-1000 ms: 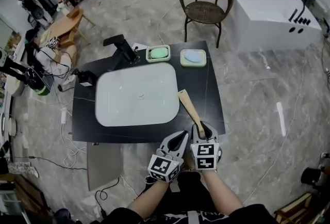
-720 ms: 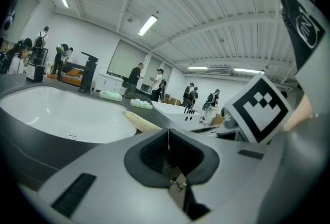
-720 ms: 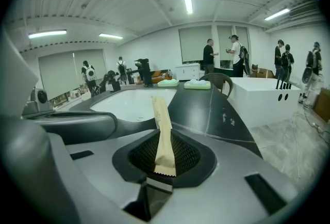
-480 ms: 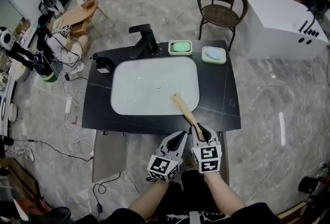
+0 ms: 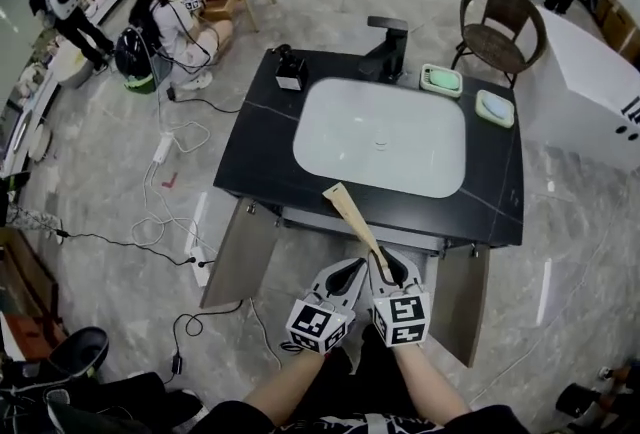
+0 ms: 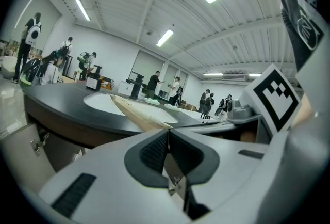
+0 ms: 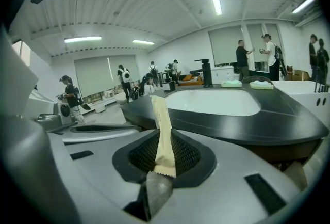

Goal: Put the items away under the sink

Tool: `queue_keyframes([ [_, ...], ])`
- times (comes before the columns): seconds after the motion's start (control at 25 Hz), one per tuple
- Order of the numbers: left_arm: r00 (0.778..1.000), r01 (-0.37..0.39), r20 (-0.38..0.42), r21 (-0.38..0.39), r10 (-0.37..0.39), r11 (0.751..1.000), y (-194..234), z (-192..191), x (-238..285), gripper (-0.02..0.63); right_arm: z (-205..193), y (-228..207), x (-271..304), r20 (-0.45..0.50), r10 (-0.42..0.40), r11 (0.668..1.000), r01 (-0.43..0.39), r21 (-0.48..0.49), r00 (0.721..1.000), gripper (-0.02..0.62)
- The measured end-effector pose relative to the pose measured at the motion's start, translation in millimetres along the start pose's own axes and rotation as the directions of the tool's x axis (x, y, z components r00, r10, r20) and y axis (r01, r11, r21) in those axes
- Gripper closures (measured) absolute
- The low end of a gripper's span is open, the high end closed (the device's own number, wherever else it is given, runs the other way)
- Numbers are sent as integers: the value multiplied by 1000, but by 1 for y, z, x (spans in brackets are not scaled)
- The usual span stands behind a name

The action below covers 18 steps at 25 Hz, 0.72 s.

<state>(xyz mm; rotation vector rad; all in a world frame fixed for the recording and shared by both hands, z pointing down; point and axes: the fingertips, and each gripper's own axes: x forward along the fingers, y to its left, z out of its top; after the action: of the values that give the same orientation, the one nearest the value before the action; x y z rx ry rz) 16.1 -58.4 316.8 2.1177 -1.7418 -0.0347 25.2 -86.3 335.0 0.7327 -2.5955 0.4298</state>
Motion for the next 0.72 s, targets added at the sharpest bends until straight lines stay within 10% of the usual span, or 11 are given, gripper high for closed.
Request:
queue_keyframes([
  [0.72,992,-127,23,-37,128,991,85,-66,-85,598,-74,111,49,-57,169,981,-173,-86,984,525],
])
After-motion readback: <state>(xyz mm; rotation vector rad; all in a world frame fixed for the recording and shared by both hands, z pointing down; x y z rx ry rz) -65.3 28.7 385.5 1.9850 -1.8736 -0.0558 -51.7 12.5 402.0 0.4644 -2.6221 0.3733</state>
